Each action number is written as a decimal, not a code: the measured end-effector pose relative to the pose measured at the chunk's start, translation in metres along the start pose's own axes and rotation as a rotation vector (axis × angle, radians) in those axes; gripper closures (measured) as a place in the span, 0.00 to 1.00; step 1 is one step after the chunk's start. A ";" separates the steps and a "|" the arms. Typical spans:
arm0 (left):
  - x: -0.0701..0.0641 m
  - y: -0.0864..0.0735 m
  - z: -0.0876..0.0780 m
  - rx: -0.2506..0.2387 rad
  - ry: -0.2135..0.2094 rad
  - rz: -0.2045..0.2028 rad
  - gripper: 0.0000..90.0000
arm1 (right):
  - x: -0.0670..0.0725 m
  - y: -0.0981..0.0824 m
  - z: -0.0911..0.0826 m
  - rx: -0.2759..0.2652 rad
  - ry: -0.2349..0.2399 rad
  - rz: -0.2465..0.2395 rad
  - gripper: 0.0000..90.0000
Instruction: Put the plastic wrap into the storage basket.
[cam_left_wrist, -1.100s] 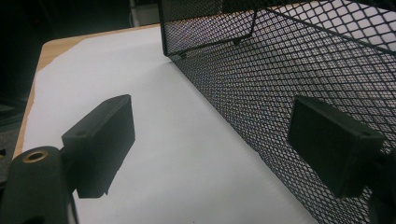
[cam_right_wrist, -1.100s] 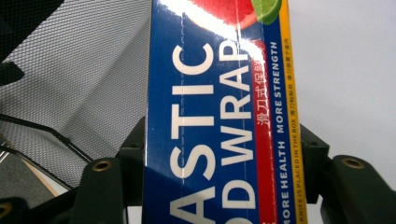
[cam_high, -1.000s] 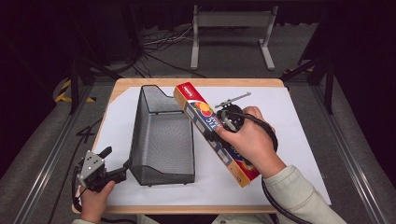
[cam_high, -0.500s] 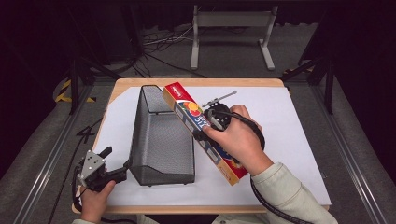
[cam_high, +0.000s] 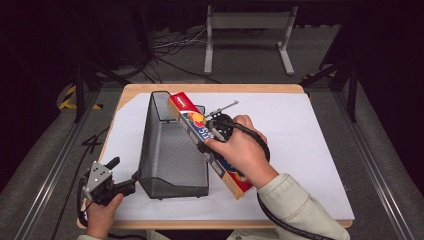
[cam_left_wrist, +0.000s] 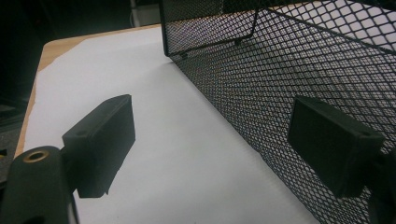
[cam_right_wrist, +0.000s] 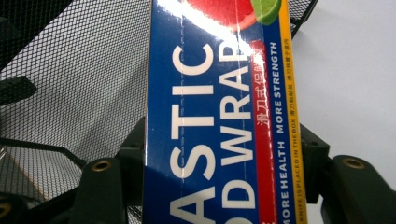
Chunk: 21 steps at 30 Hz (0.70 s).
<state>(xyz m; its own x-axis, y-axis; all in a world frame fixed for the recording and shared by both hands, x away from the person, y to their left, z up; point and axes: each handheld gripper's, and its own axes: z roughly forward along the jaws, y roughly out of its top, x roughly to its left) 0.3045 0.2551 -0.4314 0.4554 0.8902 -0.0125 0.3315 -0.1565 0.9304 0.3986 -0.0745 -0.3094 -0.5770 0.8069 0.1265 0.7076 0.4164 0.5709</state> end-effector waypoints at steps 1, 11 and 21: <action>0.000 0.000 0.000 0.000 0.000 0.000 0.18 | 0.001 0.000 0.002 0.004 0.003 -0.004 0.44; 0.000 0.000 0.000 -0.001 0.004 -0.002 0.18 | 0.014 0.008 0.020 0.041 0.023 0.041 0.44; 0.001 0.000 0.000 -0.006 0.009 -0.006 0.18 | 0.022 0.017 0.035 0.065 0.005 0.059 0.44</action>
<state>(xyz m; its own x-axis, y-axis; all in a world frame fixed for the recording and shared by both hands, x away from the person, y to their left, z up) 0.3044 0.2560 -0.4316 0.4461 0.8949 -0.0146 0.3292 -0.1489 0.9325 0.4122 -0.0351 -0.3250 -0.5351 0.8290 0.1625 0.7654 0.3943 0.5087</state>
